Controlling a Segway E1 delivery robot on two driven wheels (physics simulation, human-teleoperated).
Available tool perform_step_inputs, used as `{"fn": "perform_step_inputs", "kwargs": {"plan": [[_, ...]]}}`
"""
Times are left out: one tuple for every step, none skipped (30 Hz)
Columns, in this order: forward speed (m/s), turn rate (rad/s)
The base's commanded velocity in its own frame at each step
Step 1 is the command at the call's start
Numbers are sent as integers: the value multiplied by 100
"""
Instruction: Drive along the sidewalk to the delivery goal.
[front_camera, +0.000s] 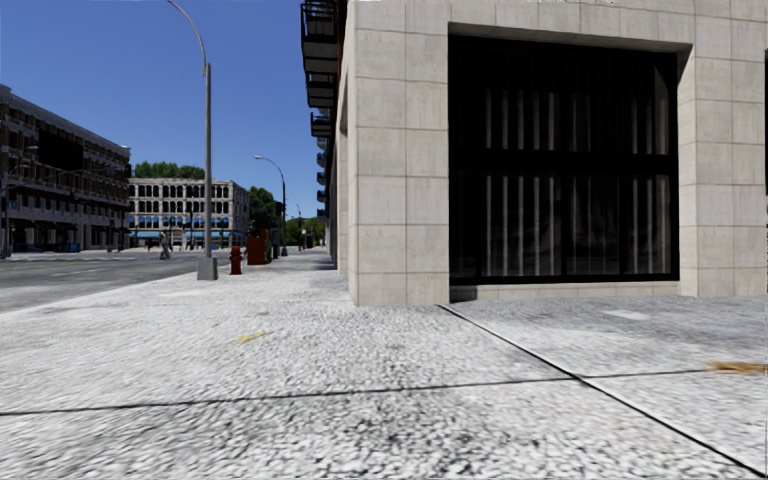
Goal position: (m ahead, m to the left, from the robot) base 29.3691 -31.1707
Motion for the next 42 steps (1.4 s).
{"fn": "perform_step_inputs", "kwargs": {"plan": [[147, -31], [151, -31], [151, -31], [156, -31], [161, -31], [164, -31], [164, -31], [165, -31], [166, -35], [166, -35], [166, -46], [166, -54], [166, -56], [167, -56], [167, -56], [168, -57], [173, -58], [176, -59], [176, -59], [179, -59], [181, -59], [181, -60], [181, -60], [182, -61], [182, -65], [182, -66], [182, -66], [182, -67], [182, -67], [182, -67], [182, -67], [183, -67], [200, -67], [200, -67], [200, -67], [200, -67], [200, -67], [200, -67], [200, -67], [200, -67], [200, -67], [200, -67]]}}
